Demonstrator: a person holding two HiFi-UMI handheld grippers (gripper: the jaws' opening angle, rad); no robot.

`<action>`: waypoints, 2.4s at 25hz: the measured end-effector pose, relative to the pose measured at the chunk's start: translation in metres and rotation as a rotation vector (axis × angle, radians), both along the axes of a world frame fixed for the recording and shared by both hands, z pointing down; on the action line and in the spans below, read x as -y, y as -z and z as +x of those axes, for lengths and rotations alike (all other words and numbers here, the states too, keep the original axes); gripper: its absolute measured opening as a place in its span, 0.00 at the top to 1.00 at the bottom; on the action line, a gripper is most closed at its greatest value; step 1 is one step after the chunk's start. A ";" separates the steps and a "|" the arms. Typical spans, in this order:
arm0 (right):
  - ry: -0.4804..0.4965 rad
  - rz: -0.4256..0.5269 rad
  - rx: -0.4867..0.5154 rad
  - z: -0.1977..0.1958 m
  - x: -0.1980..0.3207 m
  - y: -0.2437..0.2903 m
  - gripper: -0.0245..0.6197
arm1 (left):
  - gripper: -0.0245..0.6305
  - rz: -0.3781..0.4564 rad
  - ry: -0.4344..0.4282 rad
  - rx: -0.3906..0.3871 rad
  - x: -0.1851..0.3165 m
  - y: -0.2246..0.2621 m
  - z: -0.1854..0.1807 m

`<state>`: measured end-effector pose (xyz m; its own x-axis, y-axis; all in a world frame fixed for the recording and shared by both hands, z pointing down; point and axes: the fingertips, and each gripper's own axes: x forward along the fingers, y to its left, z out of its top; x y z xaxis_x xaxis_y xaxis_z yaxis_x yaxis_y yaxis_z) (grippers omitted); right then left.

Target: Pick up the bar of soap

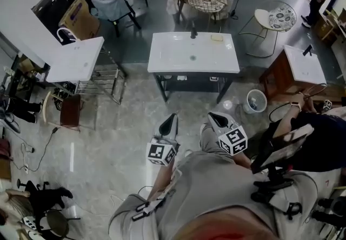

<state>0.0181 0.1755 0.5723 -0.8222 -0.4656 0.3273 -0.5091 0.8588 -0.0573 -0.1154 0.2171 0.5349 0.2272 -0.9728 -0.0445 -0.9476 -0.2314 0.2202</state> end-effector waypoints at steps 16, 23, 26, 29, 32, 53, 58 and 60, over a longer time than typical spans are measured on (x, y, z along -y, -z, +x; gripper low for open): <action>0.076 0.019 0.001 -0.052 0.117 -0.012 0.96 | 0.96 -0.038 0.139 -0.021 0.088 -0.002 -0.057; -0.005 0.029 -0.004 -0.045 0.224 -0.016 0.96 | 0.96 -0.049 0.135 -0.028 0.163 -0.002 -0.070; -0.044 0.040 -0.004 -0.038 0.270 -0.026 0.96 | 0.96 -0.057 0.138 -0.024 0.197 -0.004 -0.079; -0.072 0.030 -0.003 -0.035 0.309 -0.032 0.96 | 0.96 -0.063 0.137 -0.003 0.233 -0.003 -0.085; -0.083 0.025 0.009 -0.039 0.343 -0.028 0.96 | 0.96 -0.060 0.127 0.006 0.271 0.004 -0.090; -0.037 0.101 0.055 -0.035 0.504 0.019 0.96 | 0.96 0.041 -0.004 -0.033 0.489 0.047 -0.035; -0.070 0.081 0.074 -0.041 0.500 0.027 0.96 | 0.96 0.036 -0.061 -0.026 0.501 0.055 -0.034; -0.093 0.084 0.073 -0.044 0.497 0.031 0.96 | 0.96 0.040 -0.080 -0.016 0.503 0.060 -0.038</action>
